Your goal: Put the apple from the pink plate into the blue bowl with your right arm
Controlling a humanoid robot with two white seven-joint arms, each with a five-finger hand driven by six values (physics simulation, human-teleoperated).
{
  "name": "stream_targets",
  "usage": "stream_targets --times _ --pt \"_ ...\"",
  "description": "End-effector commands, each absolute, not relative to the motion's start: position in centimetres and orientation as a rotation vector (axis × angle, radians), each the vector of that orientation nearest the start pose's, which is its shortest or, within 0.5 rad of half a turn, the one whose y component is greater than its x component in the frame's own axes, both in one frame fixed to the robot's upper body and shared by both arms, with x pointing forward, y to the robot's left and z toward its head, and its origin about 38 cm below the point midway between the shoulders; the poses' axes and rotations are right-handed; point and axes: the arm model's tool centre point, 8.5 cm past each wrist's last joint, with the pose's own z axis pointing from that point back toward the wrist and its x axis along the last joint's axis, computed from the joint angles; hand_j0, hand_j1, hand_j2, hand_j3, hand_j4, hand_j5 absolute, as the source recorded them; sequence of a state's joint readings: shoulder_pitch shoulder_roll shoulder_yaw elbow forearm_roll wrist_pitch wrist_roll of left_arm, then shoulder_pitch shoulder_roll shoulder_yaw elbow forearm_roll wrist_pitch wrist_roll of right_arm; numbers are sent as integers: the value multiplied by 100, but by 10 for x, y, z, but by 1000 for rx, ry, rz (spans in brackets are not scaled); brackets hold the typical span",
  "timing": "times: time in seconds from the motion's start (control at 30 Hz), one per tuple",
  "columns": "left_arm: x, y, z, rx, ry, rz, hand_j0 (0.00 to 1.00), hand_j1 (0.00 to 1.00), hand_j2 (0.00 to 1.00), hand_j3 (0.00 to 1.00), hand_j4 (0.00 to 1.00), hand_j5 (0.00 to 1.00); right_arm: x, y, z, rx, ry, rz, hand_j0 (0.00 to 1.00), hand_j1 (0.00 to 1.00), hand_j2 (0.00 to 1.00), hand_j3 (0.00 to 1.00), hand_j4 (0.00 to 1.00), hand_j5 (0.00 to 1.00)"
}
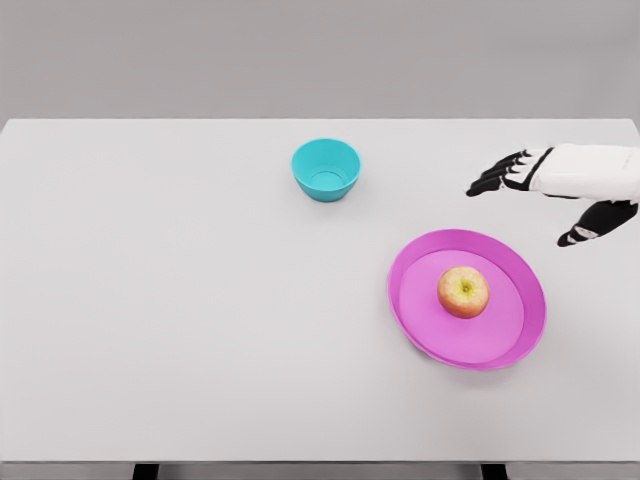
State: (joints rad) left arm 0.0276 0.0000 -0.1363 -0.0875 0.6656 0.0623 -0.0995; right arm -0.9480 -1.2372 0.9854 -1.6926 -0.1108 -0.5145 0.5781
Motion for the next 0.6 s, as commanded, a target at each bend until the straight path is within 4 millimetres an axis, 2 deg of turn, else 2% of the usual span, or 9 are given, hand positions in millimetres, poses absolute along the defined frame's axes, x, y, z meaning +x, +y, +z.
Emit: stream_targets --times 0.0,0.07,0.13,0.23,0.33,0.47,0.57 --pt "10 257 -264 -56 -44 526 100 100 100 100 100 100 375 -342 296 -160 -1319 2106 100 100 100 100 100 100" --pt "10 257 -264 -56 -42 526 100 100 100 100 100 100 375 -336 285 -116 -1310 2117 100 100 100 100 100 100" --pt "11 257 -264 -56 -45 526 100 100 100 100 100 100 381 -312 258 -45 -1315 2088 100 100 100 100 100 100" --pt "10 257 -264 -56 -42 526 100 100 100 100 100 100 385 -301 239 -72 -1322 2048 100 100 100 100 100 100" --pt "10 257 -264 -56 -42 526 100 100 100 100 100 100 380 -302 230 -51 -1312 2057 100 100 100 100 100 100" --pt "11 257 -264 -56 -44 526 100 100 100 100 100 100 372 -314 232 -62 -1362 2052 100 100 100 100 100 100" --pt "11 257 -264 -56 -44 526 100 100 100 100 100 100 367 -312 220 -43 -1357 2059 100 100 100 100 100 100"
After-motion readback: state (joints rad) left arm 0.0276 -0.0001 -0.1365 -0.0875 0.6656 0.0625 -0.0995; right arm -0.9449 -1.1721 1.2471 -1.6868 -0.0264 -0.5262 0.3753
